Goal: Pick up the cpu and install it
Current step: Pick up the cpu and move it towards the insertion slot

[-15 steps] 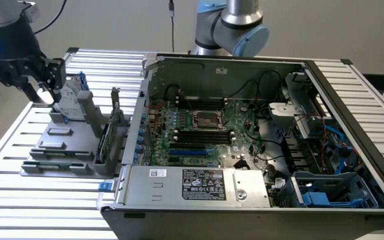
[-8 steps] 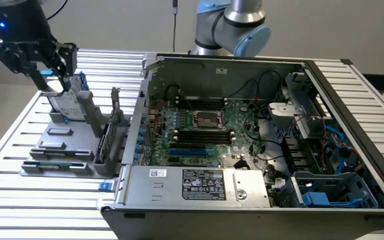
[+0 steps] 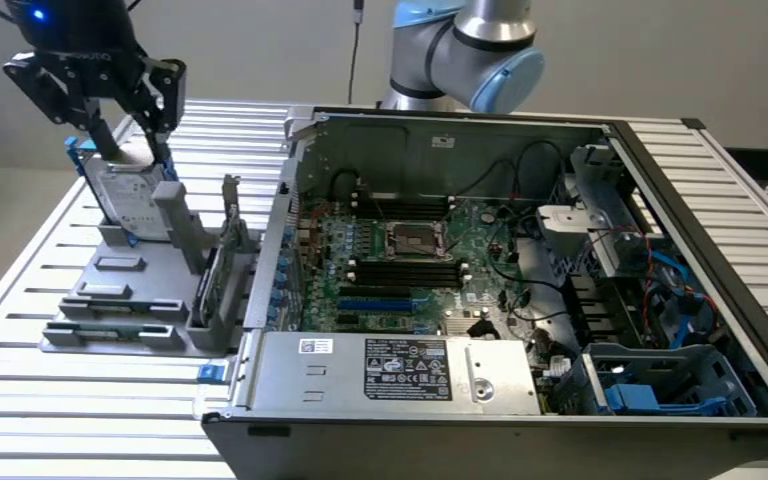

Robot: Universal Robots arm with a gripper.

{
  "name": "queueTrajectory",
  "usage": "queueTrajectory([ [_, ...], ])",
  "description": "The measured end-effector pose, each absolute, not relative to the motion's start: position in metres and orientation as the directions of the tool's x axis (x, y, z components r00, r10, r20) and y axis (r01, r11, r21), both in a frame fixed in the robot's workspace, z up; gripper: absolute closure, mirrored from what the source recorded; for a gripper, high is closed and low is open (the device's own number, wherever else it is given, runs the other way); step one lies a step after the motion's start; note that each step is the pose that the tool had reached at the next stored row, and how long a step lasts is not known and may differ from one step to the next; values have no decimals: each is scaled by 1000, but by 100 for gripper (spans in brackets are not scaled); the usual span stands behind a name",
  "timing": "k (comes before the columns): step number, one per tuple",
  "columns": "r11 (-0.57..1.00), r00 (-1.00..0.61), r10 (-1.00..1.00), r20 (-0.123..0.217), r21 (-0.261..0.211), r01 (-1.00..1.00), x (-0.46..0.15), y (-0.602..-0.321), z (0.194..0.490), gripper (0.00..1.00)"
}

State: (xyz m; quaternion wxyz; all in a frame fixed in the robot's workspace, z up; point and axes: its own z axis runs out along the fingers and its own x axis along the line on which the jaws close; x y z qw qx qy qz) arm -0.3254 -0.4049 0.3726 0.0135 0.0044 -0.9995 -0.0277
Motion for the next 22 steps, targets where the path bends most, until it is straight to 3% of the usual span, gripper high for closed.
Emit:
queueTrajectory([
  [22,998,-999,-10,35,56,-8,-225,-403,382,46],
])
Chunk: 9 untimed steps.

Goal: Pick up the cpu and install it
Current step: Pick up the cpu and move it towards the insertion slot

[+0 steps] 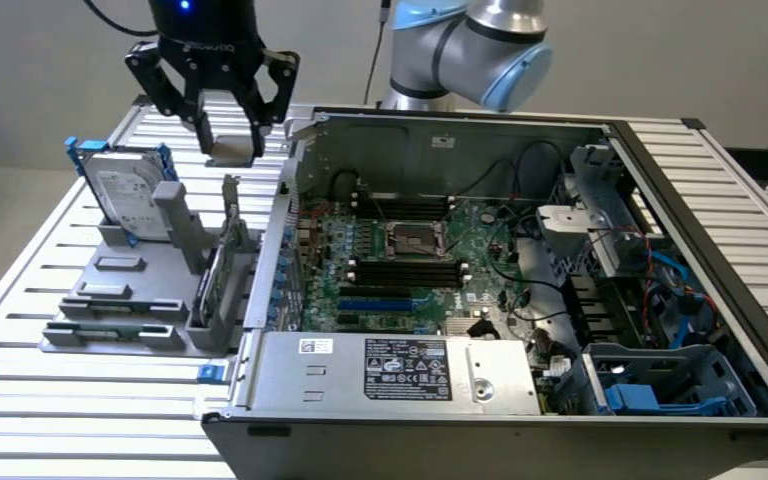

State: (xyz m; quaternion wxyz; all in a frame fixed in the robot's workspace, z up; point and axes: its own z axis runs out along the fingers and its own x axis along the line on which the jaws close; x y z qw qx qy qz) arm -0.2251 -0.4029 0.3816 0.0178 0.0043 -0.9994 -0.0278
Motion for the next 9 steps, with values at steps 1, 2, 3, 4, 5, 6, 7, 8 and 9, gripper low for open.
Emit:
queueTrajectory([
  [1,998,-999,-10,35,56,-8,-221,-403,382,46],
  [2,998,-999,-10,35,56,-8,-216,-403,382,46],
  [3,998,-999,-10,35,56,-8,-212,-402,382,46],
  [4,998,-999,-10,35,56,-8,-207,-402,382,46],
  [5,998,-999,-10,35,56,-8,-203,-402,382,46],
  [6,998,-999,-10,35,56,-8,-198,-402,382,46],
  [7,998,-999,-10,35,56,-8,-194,-401,382,46],
  [8,998,-999,-10,35,56,-8,-189,-401,382,46],
  [9,998,-999,-10,35,56,-8,-184,-400,382,46],
])
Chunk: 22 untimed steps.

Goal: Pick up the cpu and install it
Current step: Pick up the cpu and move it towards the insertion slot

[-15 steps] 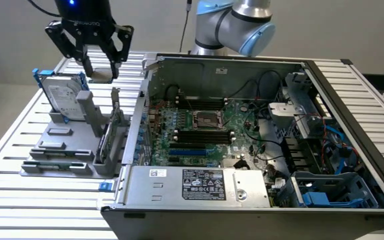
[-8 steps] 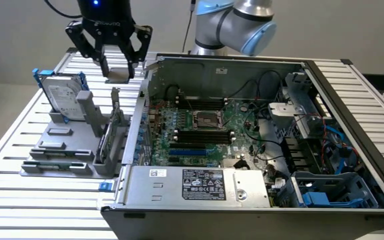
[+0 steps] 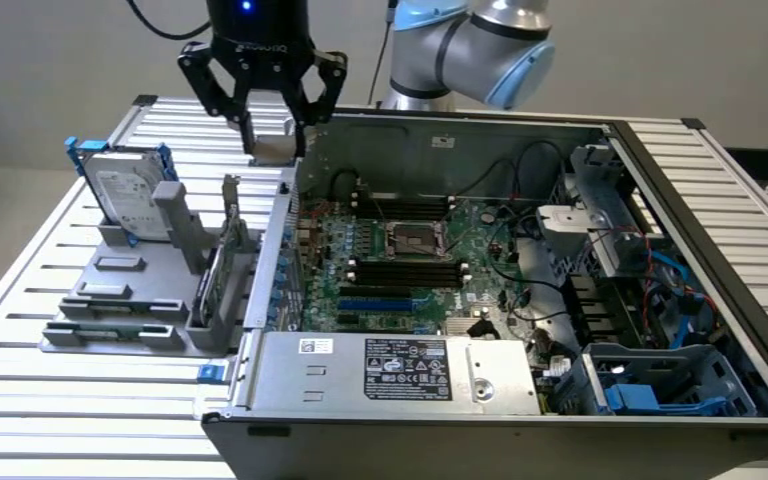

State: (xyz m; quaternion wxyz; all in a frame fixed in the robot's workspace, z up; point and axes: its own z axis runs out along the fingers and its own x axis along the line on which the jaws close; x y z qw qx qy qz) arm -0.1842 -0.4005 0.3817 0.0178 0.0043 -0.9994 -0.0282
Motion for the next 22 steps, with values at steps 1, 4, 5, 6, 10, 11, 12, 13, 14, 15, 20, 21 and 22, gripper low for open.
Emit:
queueTrajectory([
  [1,998,-999,-10,35,56,-8,-180,-400,382,46],
  [4,998,-999,-10,36,57,-8,-166,-398,381,46],
  [5,998,-999,-10,36,56,-8,-162,-396,381,46],
  [6,998,-999,-10,36,57,-8,-157,-395,380,46],
  [10,998,-999,-10,37,57,-8,-139,-387,374,46],
  [11,998,-999,-10,37,56,-8,-134,-385,372,46],
  [12,998,-999,-10,37,56,-8,-130,-383,370,46],
  [13,998,-999,-10,37,56,-7,-125,-380,368,46],
  [14,998,-999,-10,37,56,-7,-121,-378,367,46],
  [15,998,-999,-10,37,57,-8,-116,-375,365,46],
  [20,998,-999,-10,37,57,-8,-93,-363,356,46],
  [21,998,-999,-10,37,57,-8,-89,-361,354,46],
  [22,998,-999,-10,37,56,-8,-84,-359,352,46],
])
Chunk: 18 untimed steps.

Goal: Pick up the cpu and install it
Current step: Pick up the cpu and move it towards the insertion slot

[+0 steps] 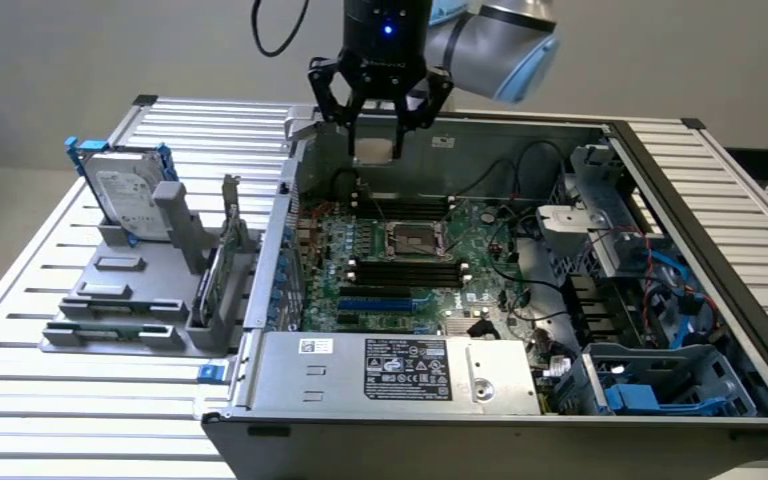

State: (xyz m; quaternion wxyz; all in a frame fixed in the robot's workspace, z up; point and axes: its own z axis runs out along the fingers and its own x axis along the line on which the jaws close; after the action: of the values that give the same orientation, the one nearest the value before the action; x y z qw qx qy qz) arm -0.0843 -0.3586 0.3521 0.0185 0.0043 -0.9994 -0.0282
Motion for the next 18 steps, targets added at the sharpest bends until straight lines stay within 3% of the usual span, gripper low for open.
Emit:
queueTrajectory([
  [18,998,-999,-10,37,57,-8,-25,-346,319,46],
])
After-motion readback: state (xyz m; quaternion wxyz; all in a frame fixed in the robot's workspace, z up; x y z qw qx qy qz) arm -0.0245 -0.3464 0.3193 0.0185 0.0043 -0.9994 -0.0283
